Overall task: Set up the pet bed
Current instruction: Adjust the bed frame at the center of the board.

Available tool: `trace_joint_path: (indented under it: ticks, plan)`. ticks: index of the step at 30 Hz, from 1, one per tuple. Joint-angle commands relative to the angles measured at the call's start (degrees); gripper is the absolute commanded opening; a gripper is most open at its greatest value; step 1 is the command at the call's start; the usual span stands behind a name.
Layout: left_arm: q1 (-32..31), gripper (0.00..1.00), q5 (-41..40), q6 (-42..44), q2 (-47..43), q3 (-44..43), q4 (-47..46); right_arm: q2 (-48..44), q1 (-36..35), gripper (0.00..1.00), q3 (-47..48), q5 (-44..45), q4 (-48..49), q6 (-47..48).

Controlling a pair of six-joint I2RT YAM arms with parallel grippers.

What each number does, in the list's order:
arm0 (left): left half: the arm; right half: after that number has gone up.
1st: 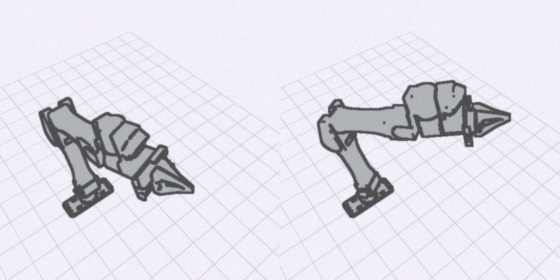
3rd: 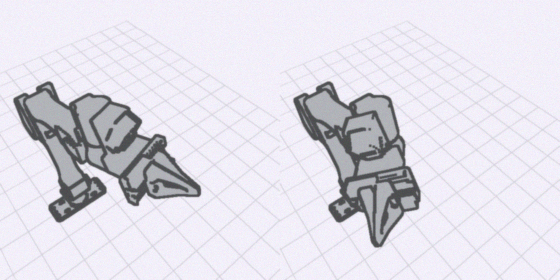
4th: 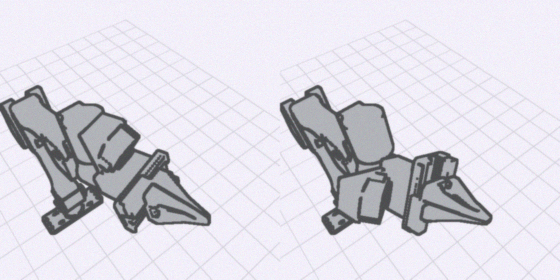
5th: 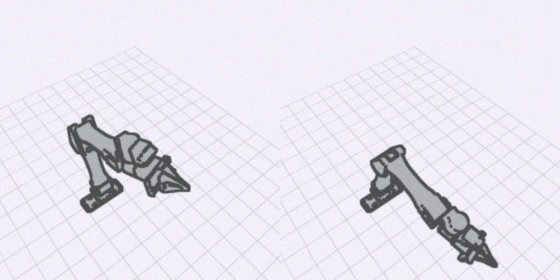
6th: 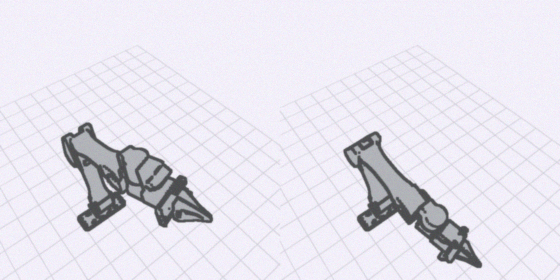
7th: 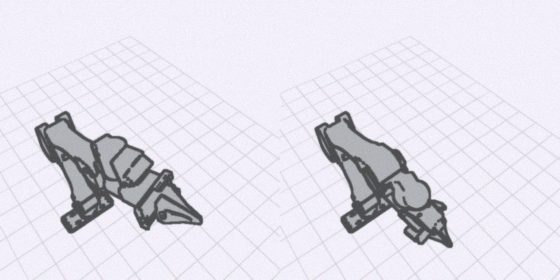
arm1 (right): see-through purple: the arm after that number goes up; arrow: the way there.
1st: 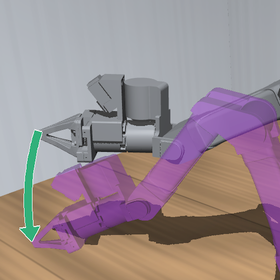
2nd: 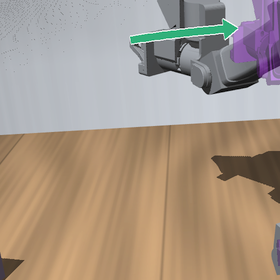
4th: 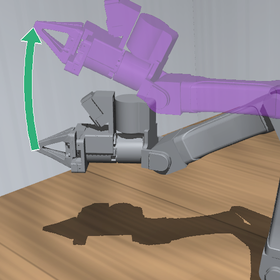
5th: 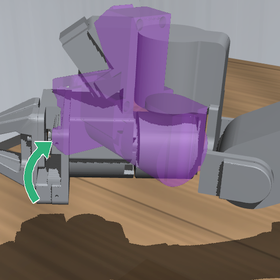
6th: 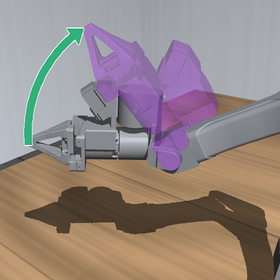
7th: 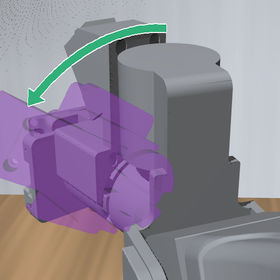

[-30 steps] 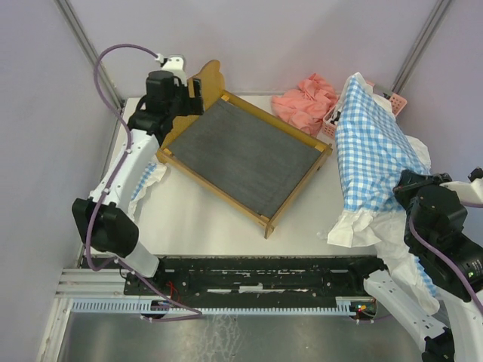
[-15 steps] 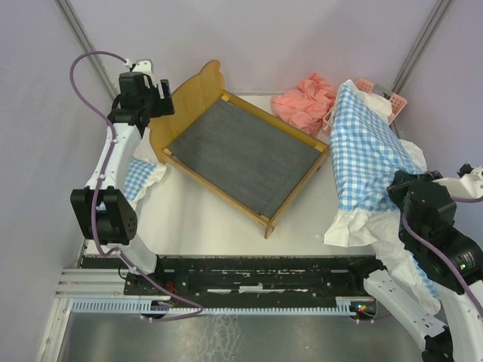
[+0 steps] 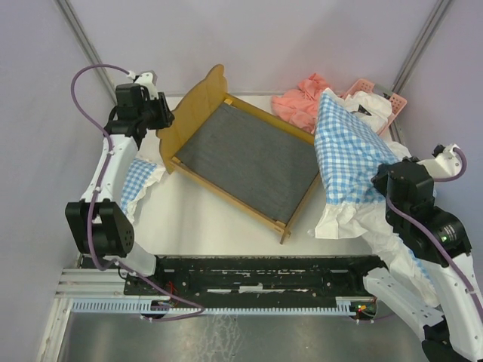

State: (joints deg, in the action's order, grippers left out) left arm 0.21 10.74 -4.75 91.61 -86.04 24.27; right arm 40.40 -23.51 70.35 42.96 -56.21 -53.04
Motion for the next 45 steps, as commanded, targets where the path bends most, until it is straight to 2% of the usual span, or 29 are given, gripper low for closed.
trace_joint_path:
  ticks: [1,9,15,19,24,31,36,40,45]
  plan:
    - [-2.2,0.29,4.6,-6.8,-6.2,5.7,0.8,2.0,0.1,0.02,1.8,-0.2,8.2,3.0]
    - [-6.3,0.03,-5.5,-12.8,-14.9,14.7,-1.7,7.6,0.1,0.02,3.2,-5.9,13.0,5.5]
    - [-17.1,0.03,-14.7,-20.3,-21.9,22.6,-8.1,13.5,0.2,0.02,5.9,-10.3,16.7,2.4]
    - [-19.4,0.03,-17.1,-24.7,-23.6,24.6,-8.7,18.3,0.0,0.02,9.0,-11.4,18.3,0.2]
    - [-20.2,0.03,-16.5,-27.8,-26.2,27.3,-10.0,22.6,-3.5,0.02,8.2,-8.8,25.5,-0.7]
    - [-20.3,0.05,-11.0,-30.9,-29.2,29.9,-11.4,31.3,-12.6,0.02,7.9,-8.0,33.8,-0.6]
    - [-20.3,0.13,-8.4,-31.2,-31.4,32.1,-12.5,38.0,-18.8,0.02,6.9,-7.0,39.3,-0.2]
    - [-20.3,0.26,-7.8,-29.1,-32.5,32.6,-11.9,41.5,-23.4,0.02,6.4,-6.3,45.0,3.4]
    - [-20.3,0.39,-7.3,-26.0,-34.2,31.8,-9.7,44.9,-24.2,0.02,6.1,-8.1,46.7,3.2]
